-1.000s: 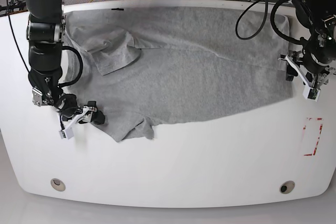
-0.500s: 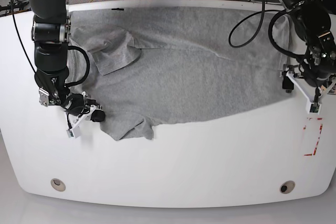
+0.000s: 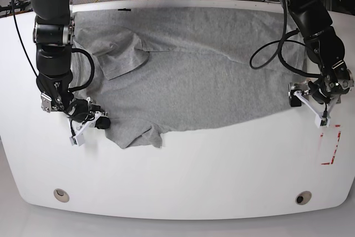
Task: Fold the T-shirt properly
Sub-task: 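Move both grippers to the shirt's side edges and grasp them, then lift the shirt's side edges and fold them toward the collar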
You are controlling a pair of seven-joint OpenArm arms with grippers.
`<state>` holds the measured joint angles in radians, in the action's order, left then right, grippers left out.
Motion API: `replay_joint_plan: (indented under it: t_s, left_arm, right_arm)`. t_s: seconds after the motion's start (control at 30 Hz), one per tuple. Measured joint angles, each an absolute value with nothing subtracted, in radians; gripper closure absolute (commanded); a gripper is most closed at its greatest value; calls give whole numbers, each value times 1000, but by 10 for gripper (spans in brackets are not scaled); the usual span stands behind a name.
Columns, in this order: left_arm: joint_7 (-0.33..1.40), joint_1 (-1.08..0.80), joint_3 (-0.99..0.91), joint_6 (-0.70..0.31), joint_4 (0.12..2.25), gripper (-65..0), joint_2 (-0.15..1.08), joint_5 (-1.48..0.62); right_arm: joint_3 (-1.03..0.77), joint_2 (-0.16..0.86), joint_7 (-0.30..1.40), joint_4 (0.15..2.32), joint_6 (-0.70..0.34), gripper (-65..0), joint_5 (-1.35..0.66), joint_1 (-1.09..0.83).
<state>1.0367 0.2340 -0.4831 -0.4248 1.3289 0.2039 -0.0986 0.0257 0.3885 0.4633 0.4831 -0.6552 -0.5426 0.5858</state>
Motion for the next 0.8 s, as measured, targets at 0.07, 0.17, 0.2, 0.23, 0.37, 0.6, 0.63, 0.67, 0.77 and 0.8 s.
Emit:
replay_joint_plan:
  t_s: [0.07,0.17,0.2,0.23,0.37,0.6,0.63,0.67,0.77,0.8]
  left_arm:
    - [993,247,-484,-424,1263,-542,207,-96]
    - [947,268,-483,-422,1200,-542,207,-98]
    - [941,273,-482,-422,1188,-542,206,-99]
    - [940,274,-482,-422,1182,-542,206,-101]
    - [934,274,-481,-423,1177,-540,208,-101]
    - [915,273,-477,-423,1176,-150,207,-101]
    - [902,271,-477,-423,1176,-60,207,-101]
    - [877,269,-477,-423,1176,0,206,-101]
    - [832,266,-477,-426,1175,0,206,-101]
    - [831,265,-477,-426,1175,0,206,-101]
  right_arm:
    - [26,387,464,483,-655,0,-543,586]
    - [25,388,464,483,-655,0,-543,585]
    - [25,388,464,483,-655,0,-543,584]
    - [25,389,463,483,-656,0,-543,584]
    - [25,389,463,484,-659,0,-543,584]
    - [25,392,464,483,-663,0,-543,584]
    - [25,392,464,484,-663,0,-543,584]
    - [25,393,464,484,-663,0,-543,584]
    - [24,393,483,534,-662,0,-525,566]
    - [24,395,488,558,-658,0,-526,556]
